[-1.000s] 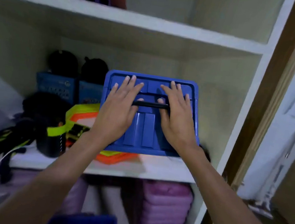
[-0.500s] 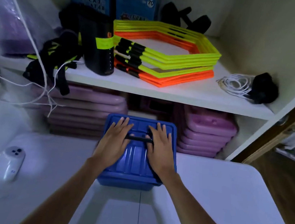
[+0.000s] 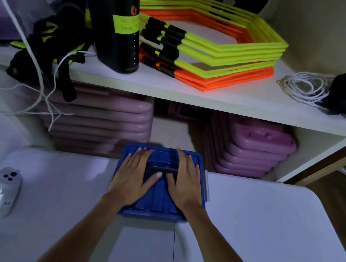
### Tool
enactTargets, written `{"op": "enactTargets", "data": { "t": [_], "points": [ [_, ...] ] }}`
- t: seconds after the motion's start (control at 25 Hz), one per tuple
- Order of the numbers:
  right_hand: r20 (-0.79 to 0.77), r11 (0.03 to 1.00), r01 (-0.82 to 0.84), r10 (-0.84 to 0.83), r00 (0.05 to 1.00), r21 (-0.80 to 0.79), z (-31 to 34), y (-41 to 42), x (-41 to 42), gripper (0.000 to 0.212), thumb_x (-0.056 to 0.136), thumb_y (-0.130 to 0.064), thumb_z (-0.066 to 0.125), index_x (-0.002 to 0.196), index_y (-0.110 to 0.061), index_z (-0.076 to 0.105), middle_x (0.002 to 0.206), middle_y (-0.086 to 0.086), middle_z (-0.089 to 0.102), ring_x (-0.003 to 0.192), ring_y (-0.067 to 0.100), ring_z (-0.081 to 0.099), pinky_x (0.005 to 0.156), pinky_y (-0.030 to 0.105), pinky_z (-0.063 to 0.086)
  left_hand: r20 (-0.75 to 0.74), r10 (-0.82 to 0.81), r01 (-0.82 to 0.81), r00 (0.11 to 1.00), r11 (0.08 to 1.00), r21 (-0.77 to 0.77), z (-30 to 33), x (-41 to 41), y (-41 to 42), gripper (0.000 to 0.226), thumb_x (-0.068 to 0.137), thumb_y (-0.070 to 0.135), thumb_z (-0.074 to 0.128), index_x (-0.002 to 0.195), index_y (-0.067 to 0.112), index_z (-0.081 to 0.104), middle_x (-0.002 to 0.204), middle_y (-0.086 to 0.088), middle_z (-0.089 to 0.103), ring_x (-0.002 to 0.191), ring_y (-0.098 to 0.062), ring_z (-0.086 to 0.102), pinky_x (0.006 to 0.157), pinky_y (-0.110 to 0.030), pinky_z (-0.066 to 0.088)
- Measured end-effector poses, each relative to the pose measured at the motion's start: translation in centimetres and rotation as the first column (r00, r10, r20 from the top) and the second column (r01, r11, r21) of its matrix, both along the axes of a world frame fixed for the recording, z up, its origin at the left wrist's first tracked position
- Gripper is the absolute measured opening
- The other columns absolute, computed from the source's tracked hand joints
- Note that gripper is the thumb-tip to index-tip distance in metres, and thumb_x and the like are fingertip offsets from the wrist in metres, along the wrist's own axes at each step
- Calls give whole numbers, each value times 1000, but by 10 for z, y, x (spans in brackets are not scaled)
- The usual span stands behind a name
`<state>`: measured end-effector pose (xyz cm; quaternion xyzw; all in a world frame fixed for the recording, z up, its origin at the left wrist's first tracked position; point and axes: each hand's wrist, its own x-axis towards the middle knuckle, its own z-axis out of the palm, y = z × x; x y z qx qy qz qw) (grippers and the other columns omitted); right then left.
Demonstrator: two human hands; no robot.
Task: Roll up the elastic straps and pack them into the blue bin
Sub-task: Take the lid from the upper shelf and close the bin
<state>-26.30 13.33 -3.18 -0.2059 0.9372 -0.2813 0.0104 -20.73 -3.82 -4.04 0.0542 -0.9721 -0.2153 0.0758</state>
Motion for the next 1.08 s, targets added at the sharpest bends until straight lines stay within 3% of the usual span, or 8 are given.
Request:
{"op": "enactTargets", "data": {
  "t": [0.2,0.32,0.44,0.52,0.64,0.72,0.84,1.08],
  "points": [
    [-23,943,-29,38,999,333,-11,-4,-1,69,96,-64,6,154,-31,-13,162,8,-20,150,26,-16,122,46,-8,131,90,-52,987,962,-268,-4,-8,7,77,87,61,-18,153,25,-4,162,-11,-9,147,-33,-17,119,-53,-6],
    [-38,945,-40,55,998,324,-12,-3,-2,67,93,-53,-6,156,-28,-7,163,9,-15,151,28,-14,120,44,-11,36,232,-217,972,948,-231,-4,-1,-15,74,93,64,4,153,21,16,161,-17,1,148,-37,-4,118,-58,1],
    [1,945,-89,93,996,315,-10,0,-7,70,90,-48,-6,156,-25,-6,163,10,-14,150,29,-15,121,46,-9,302,424,-455,854,890,35,-5,13,-39,111,72,89,31,153,21,-5,161,-14,-6,149,-32,-8,116,-51,-7],
    [26,948,-117,115,993,294,-7,4,-8,67,94,-46,3,156,-22,-3,164,11,-11,150,28,-14,122,45,-7,468,353,-540,810,760,362,1,14,-39,121,66,87,49,153,21,-4,159,-14,18,146,-31,20,117,-47,17],
    [-27,949,-25,36,999,316,-1,13,-3,76,92,-60,6,157,-21,5,164,15,-3,151,30,-8,120,45,-9,392,303,-494,869,584,644,6,8,-30,80,76,59,67,136,14,37,126,-9,59,110,-28,59,76,-29,53],
    [-20,941,108,-108,994,320,1,22,2,86,88,-75,12,156,-24,3,164,15,-9,151,31,-12,118,49,-10,288,354,-456,890,671,584,10,6,-21,64,84,49,63,128,9,41,119,-12,59,110,-33,59,75,-34,53],
    [157,935,253,-297,942,247,6,29,7,105,78,-86,33,155,-28,-8,162,16,-17,150,33,-13,119,53,-3,213,321,-379,923,857,348,3,5,-13,76,94,45,48,149,4,16,146,-26,34,130,-42,40,106,-49,39],
    [284,926,356,-377,882,124,12,24,9,111,77,-73,58,155,-24,-5,159,19,15,138,40,32,107,52,37,178,277,-271,944,961,-56,-2,2,2,57,104,27,22,152,4,0,151,-40,-12,144,-48,-12,120,-50,-3]
  ]
}}
